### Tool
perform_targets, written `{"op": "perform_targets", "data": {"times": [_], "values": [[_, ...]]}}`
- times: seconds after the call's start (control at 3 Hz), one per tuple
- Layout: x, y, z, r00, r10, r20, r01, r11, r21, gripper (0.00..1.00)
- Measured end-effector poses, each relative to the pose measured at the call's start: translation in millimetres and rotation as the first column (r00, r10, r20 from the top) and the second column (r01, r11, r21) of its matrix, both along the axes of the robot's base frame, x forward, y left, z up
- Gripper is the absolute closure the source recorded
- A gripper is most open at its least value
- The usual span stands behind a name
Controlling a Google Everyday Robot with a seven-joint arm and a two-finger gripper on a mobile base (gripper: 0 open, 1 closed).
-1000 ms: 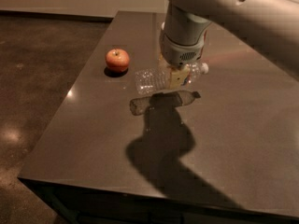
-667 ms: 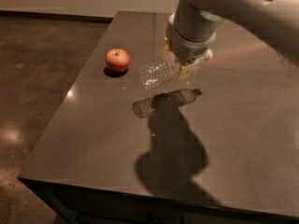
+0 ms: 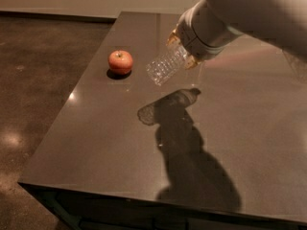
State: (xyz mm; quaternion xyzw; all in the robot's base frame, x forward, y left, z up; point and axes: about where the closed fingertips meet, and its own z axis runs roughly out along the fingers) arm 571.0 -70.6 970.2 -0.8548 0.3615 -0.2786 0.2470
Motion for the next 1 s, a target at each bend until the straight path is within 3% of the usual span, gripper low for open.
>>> {"op": "perform_targets", "data": {"times": [0.33, 1.0], "values": [[9.2, 7.6, 14.7, 0.9905, 0.093, 0.101, -0.089, 0.995, -0.047, 1.00], [9.6, 1.1, 12.9, 0.9915, 0.073, 0.107, -0.064, 0.995, -0.081, 1.00]]}}
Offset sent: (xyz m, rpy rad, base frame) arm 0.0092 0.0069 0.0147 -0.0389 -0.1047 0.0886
